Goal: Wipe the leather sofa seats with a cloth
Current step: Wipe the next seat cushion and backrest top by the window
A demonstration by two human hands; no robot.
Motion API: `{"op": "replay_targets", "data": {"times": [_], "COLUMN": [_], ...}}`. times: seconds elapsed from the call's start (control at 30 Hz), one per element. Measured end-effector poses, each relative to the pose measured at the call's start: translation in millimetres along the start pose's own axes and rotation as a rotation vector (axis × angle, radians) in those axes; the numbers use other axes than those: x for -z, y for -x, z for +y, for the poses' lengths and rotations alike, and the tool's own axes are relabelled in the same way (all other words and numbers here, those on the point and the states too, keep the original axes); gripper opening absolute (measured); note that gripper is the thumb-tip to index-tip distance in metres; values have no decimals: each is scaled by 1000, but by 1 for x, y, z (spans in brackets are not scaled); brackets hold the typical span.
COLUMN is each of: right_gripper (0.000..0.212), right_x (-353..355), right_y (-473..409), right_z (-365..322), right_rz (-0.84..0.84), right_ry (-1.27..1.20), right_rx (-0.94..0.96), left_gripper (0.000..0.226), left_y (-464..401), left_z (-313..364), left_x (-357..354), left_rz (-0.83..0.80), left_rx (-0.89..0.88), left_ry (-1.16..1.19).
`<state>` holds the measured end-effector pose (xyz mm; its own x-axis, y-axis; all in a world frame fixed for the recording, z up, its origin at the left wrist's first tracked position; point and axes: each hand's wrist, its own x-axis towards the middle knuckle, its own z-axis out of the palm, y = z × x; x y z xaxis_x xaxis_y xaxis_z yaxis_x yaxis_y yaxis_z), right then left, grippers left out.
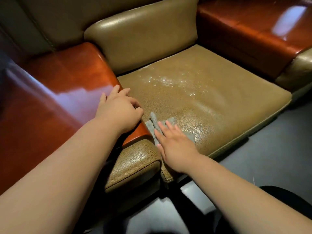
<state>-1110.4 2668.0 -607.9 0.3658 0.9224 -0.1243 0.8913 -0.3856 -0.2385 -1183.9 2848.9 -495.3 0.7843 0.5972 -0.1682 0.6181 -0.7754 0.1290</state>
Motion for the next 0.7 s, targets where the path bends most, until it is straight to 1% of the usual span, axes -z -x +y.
{"op": "replay_targets", "data": {"times": [0.07,0.1,0.17,0.23,0.27,0.3,0.33,0.43,0.47,0.5,0.53,0.57,0.63,0.7], "right_gripper": [62,65,69,65,64,65,66,68,69,71,74,77,75,69], "right_x": [7,9,13,21,21,20,17,-3,-6,-3,3,8,21,26], "right_y": [-4,-6,-7,-7,-8,-8,-7,4,8,8,6,2,-3,-5], "right_z": [22,39,81,104,103,94,79,33,29,34,49,69,112,133], "right_rz": [10,53,129,149,150,151,144,106,86,44,28,25,72,114], "right_ry": [18,22,28,-2,-8,3,19,41,43,48,63,78,86,44], "right_rx": [-34,-97,-296,-494,-541,-538,-474,-100,-19,20,15,-35,-241,-452], "left_gripper": [37,34,34,38,39,41,41,40,40,40,43,48,56,55], "left_y": [8,12,17,15,16,15,15,18,18,18,18,18,18,17], "left_z": [16,21,24,24,25,25,25,25,24,23,23,23,25,29], "left_x": [-9,-15,-19,-20,-18,-17,-17,-18,-19,-21,-21,-22,-21,-18], "left_rz": [-35,-4,68,56,43,43,51,100,116,126,127,119,83,28], "left_rx": [64,63,63,68,79,79,73,53,43,29,10,-9,-25,-9], "left_ry": [-37,-24,39,8,-4,-6,0,58,76,87,84,70,18,-65]}}
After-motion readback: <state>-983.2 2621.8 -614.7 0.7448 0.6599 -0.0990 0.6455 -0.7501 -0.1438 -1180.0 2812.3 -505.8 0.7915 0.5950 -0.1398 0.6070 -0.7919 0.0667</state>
